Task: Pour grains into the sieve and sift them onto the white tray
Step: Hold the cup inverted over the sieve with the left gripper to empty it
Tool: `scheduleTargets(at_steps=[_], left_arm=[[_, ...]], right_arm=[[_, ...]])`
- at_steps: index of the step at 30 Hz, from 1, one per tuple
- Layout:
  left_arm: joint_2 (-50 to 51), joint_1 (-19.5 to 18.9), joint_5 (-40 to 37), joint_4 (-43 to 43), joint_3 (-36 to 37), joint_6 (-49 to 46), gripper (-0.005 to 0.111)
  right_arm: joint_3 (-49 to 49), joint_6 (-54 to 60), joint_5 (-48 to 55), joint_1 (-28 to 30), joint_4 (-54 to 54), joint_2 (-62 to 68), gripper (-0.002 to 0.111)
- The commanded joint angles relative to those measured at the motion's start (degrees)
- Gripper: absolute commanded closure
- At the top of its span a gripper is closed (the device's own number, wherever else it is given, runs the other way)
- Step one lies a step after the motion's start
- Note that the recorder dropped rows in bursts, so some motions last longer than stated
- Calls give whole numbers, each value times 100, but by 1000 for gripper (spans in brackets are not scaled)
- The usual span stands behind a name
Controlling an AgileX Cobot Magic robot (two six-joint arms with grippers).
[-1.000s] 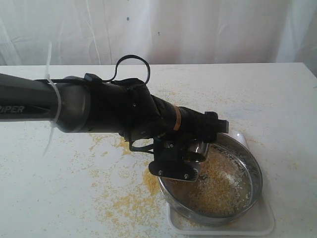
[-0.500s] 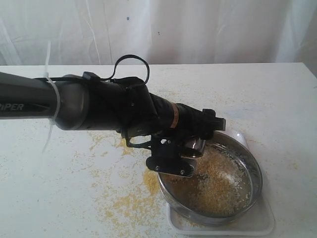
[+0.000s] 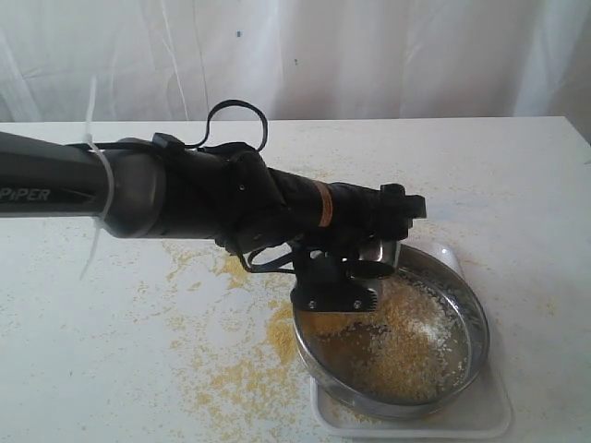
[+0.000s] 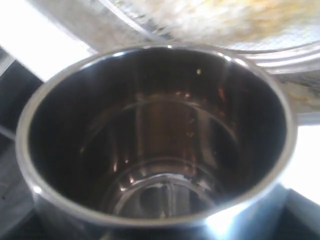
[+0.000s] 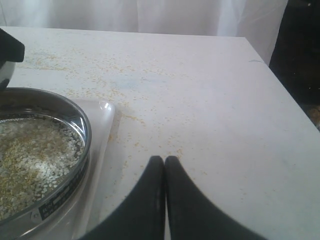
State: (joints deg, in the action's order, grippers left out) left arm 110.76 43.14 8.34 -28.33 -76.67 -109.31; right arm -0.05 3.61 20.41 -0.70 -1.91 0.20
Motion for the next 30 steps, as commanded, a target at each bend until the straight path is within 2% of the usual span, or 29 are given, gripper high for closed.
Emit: scheduleTargets(at_steps=[1, 7, 9, 13, 20, 23, 25, 26, 28, 30], left_arm=[[-3, -17, 334, 276, -9, 207, 107], [-15, -29, 1702, 3069, -9, 2577, 107], [-15, -71, 1801, 3408, -9, 3031, 107], [-15, -80, 1537, 3285, -9, 3084, 107], [-15, -69, 1708, 3209, -9, 2112, 107], [-15, -69, 1708, 2985, -9, 772, 107], [-15, -69, 1637, 2931, -9, -704, 107], [-15, -69, 1504, 2916, -9, -986, 107], [-15, -69, 1227, 2727, 5, -1166, 107], [-4, -69, 922, 2010, 15, -1166, 107]], right_arm=[[5, 46, -25, -43, -20, -20, 108], [5, 46, -25, -43, -20, -20, 108], [5, 46, -25, -43, -20, -20, 108], [5, 46, -25, -43, -20, -20, 108], [5, 46, -25, -43, -20, -20, 108], [5, 46, -25, -43, -20, -20, 108], [5, 46, -25, -43, -10, -20, 108], [5, 46, -25, -43, -10, -20, 108], [5, 46, -25, -43, -10, -20, 108], [5, 46, -25, -43, -10, -20, 108]])
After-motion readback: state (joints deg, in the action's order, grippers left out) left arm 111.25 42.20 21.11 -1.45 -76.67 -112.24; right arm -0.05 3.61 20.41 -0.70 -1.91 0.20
